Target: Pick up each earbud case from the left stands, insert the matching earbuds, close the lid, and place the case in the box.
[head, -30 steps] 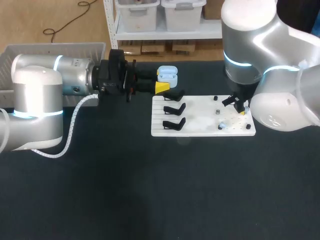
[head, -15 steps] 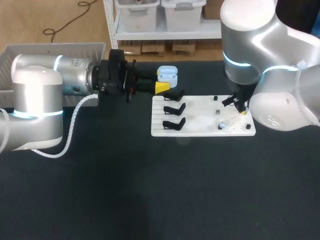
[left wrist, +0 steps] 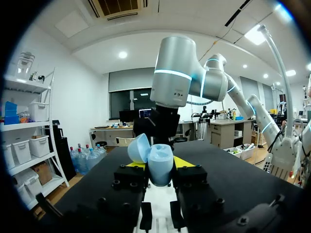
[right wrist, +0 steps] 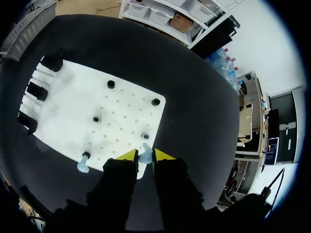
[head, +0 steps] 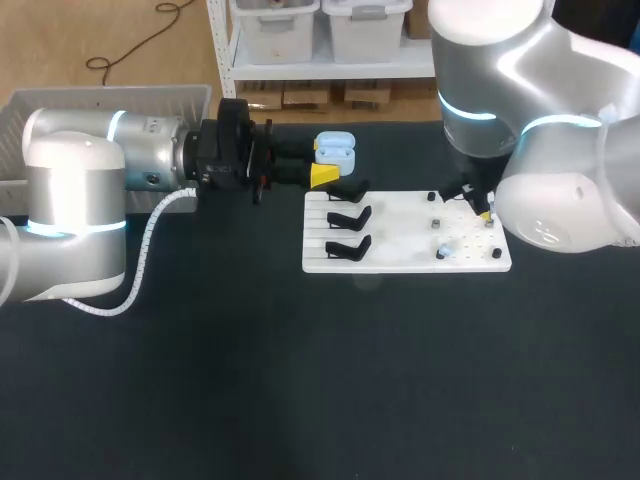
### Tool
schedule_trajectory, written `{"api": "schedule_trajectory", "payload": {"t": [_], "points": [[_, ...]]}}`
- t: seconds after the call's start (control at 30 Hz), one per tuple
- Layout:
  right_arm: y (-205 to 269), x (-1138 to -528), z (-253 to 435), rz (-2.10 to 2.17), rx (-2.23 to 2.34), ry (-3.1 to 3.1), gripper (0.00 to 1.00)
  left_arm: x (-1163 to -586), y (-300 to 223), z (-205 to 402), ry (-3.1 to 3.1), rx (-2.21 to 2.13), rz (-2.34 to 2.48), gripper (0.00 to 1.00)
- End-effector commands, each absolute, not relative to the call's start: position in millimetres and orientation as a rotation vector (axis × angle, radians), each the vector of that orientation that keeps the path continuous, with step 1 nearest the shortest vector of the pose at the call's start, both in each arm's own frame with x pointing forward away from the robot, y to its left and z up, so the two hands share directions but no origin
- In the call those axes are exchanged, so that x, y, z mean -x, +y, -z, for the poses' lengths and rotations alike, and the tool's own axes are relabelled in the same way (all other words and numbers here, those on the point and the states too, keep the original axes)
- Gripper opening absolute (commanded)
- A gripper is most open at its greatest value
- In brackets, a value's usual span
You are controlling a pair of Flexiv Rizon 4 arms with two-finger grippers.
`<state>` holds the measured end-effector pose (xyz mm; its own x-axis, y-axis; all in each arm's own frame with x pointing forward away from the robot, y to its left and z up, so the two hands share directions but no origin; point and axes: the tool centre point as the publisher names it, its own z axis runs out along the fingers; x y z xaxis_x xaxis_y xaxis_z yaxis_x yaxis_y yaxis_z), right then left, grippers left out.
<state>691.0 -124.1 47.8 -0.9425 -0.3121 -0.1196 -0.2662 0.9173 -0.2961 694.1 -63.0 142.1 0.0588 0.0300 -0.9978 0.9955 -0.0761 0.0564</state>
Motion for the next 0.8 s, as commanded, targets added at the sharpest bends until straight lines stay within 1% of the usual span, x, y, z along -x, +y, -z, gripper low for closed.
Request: {"api": "schedule_trajectory", "payload": {"t": [0.03,0.3,0.5,0.67,0.8], "points": [[-115.2,-668.9,-86.5,0.418,0.411,2.928,0.0,-692.5,-63.5,-141.8,1.154,-1.311,1.199,0.0],[-76.7,-647.4,-159.8,0.324,0.261,2.99,0.0,-692.5,-63.5,-141.8,1.154,-1.311,1.199,0.0],[-38.4,-633.8,-196.0,0.267,0.183,2.961,0.0,-692.5,-63.5,-141.8,1.154,-1.311,1.199,0.0],[-6.2,-631.3,-218.8,0.281,0.209,2.923,0.0,-692.5,-63.5,-141.8,1.154,-1.311,1.199,0.0],[11.3,-634.7,-221.6,0.268,0.206,2.959,0.0,-692.5,-63.5,-141.8,1.154,-1.311,1.199,0.0]]}}
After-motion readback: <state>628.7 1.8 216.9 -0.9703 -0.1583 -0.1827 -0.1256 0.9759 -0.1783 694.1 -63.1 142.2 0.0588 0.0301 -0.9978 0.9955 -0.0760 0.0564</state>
